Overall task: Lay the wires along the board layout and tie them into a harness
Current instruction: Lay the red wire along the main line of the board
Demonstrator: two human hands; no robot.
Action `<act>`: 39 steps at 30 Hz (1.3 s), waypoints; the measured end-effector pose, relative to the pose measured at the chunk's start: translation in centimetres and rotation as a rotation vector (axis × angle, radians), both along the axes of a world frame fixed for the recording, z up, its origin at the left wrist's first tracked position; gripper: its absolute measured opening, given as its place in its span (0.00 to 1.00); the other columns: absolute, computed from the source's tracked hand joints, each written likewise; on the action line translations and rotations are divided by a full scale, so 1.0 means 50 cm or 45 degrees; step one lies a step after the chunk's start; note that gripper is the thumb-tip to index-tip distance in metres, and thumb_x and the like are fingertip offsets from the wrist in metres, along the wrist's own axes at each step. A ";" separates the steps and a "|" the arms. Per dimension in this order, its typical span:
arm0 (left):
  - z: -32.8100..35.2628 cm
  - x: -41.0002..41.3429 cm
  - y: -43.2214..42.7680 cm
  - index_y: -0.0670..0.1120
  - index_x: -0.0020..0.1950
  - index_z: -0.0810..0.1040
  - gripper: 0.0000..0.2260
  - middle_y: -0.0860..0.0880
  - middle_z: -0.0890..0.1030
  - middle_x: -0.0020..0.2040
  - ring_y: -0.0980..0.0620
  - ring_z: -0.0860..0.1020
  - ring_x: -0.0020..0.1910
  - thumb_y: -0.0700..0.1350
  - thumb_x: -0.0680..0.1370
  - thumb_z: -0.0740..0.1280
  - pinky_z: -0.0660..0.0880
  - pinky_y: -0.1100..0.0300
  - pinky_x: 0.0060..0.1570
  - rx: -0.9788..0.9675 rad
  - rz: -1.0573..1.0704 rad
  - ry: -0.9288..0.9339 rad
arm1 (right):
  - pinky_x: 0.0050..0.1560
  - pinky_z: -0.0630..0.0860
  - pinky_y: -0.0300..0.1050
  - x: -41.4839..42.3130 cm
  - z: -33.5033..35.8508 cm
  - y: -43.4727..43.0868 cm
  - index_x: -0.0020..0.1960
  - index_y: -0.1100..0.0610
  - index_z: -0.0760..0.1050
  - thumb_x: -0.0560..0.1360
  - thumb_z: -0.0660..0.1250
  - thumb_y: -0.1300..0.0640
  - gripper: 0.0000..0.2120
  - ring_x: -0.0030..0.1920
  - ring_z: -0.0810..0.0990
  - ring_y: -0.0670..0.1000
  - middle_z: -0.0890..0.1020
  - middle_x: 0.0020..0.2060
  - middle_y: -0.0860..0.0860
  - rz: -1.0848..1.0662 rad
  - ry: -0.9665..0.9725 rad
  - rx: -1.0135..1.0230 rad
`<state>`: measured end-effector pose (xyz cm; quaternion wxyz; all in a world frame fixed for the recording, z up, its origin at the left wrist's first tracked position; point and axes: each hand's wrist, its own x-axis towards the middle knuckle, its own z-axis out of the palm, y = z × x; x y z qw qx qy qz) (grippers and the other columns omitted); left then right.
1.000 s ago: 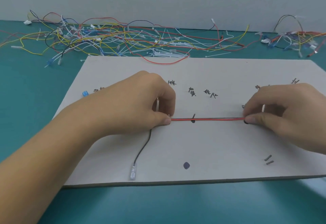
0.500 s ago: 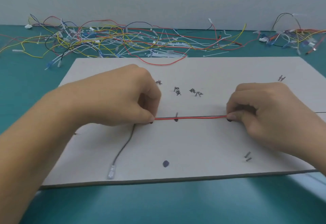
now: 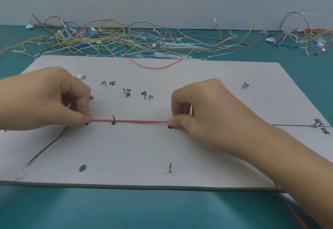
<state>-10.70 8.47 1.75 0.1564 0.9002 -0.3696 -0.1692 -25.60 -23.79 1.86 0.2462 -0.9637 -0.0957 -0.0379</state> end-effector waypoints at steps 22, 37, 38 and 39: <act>0.017 -0.108 -0.307 0.55 0.39 0.85 0.03 0.60 0.83 0.33 0.59 0.79 0.33 0.49 0.71 0.78 0.73 0.67 0.30 -0.204 -0.242 -0.024 | 0.20 0.71 0.37 -0.054 0.034 -0.134 0.37 0.53 0.81 0.72 0.75 0.65 0.10 0.21 0.79 0.49 0.80 0.25 0.51 -0.367 0.321 0.401; -0.010 -0.119 -0.299 0.54 0.39 0.85 0.03 0.57 0.84 0.35 0.53 0.80 0.34 0.48 0.70 0.71 0.77 0.59 0.33 -0.398 -0.243 0.052 | 0.24 0.76 0.41 -0.057 0.047 -0.164 0.39 0.47 0.79 0.67 0.82 0.55 0.12 0.24 0.81 0.48 0.83 0.29 0.50 -0.473 0.421 0.170; -0.010 -0.120 -0.298 0.54 0.39 0.85 0.03 0.57 0.84 0.35 0.53 0.80 0.34 0.47 0.70 0.71 0.77 0.59 0.33 -0.406 -0.237 0.060 | 0.24 0.74 0.40 -0.055 0.051 -0.167 0.38 0.45 0.79 0.64 0.83 0.50 0.12 0.23 0.78 0.44 0.83 0.29 0.48 -0.497 0.404 0.104; -0.010 -0.121 -0.298 0.54 0.39 0.85 0.02 0.57 0.84 0.35 0.53 0.80 0.33 0.47 0.70 0.72 0.77 0.60 0.33 -0.415 -0.232 0.073 | 0.26 0.72 0.39 -0.054 0.056 -0.171 0.38 0.44 0.79 0.62 0.83 0.44 0.13 0.23 0.77 0.43 0.83 0.28 0.46 -0.521 0.390 0.024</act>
